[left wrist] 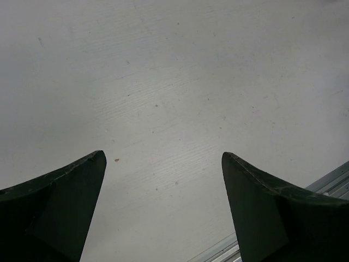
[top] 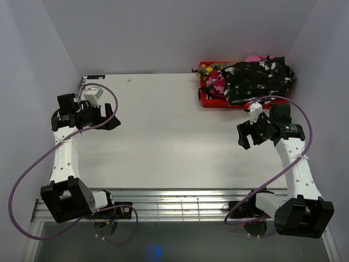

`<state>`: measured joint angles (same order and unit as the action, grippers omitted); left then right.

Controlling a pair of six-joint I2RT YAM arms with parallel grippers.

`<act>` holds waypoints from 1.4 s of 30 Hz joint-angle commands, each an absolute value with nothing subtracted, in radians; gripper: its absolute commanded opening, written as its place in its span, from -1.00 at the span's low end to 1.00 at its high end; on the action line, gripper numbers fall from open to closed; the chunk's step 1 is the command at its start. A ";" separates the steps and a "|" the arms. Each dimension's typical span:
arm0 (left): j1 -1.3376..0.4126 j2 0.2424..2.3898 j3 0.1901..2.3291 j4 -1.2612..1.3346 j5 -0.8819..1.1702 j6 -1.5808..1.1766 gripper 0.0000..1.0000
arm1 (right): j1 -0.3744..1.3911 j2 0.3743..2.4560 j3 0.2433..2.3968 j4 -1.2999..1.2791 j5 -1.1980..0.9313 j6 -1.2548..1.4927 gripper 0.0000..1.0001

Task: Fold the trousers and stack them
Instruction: Grab the trousers from the pile

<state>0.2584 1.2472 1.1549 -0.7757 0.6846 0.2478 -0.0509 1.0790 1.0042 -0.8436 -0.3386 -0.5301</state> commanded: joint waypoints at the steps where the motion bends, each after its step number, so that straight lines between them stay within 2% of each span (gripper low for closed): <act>1: 0.247 1.230 1.169 -0.718 0.671 0.259 0.96 | -0.031 1.086 1.057 -0.747 -0.301 -0.491 0.80; 9: 0.244 1.239 1.296 -0.632 0.451 0.282 0.96 | 0.112 1.230 1.135 -0.525 -0.060 -0.509 0.80; 12: 0.244 1.238 1.319 -0.630 0.480 0.243 0.96 | 0.184 1.305 1.155 -0.431 0.070 -0.528 0.80; 18: 0.245 1.252 1.319 -0.617 0.613 0.131 0.96 | 0.261 1.480 1.221 -0.316 0.201 -0.512 0.80; 26: 0.242 1.232 1.259 -0.549 0.606 0.084 0.96 | 0.273 1.693 1.269 -0.106 0.412 -0.575 0.80; 29: 0.242 1.230 1.241 -0.545 0.572 0.097 0.96 | 0.265 1.750 1.311 -0.081 0.483 -0.604 0.99; 30: 0.242 1.230 1.235 -0.542 0.562 0.098 0.96 | 0.256 1.759 1.328 -0.081 0.491 -0.609 0.69; 32: 0.242 1.230 1.223 -0.538 0.534 0.101 0.96 | 0.247 1.772 1.339 -0.081 0.492 -0.621 0.47; 33: 0.244 1.230 1.220 -0.535 0.526 0.101 0.96 | 0.239 1.767 1.342 -0.081 0.489 -0.627 0.23; 35: 0.244 1.232 1.212 -0.531 0.515 0.094 0.96 | 0.233 1.738 1.344 -0.077 0.471 -0.635 -0.05; 36: 0.244 1.229 1.210 -0.531 0.515 0.092 0.96 | 0.230 1.724 1.345 -0.077 0.460 -0.640 -0.48; 37: 0.242 1.230 1.209 -0.531 0.517 0.094 0.96 | 0.230 1.711 1.350 -0.077 0.457 -0.644 -0.77; 38: 0.242 1.229 1.206 -0.529 0.518 0.094 0.96 | 0.230 1.685 1.356 -0.074 0.457 -0.649 -0.84; 42: 0.242 1.226 1.207 -0.525 0.523 0.089 0.96 | 0.229 1.612 1.406 -0.103 0.419 -0.678 -0.85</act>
<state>0.2459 1.2640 1.2163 -0.5446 0.5289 0.1005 0.2359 1.7218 1.3079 -0.1619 0.4240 -0.6468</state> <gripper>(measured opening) 0.979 0.126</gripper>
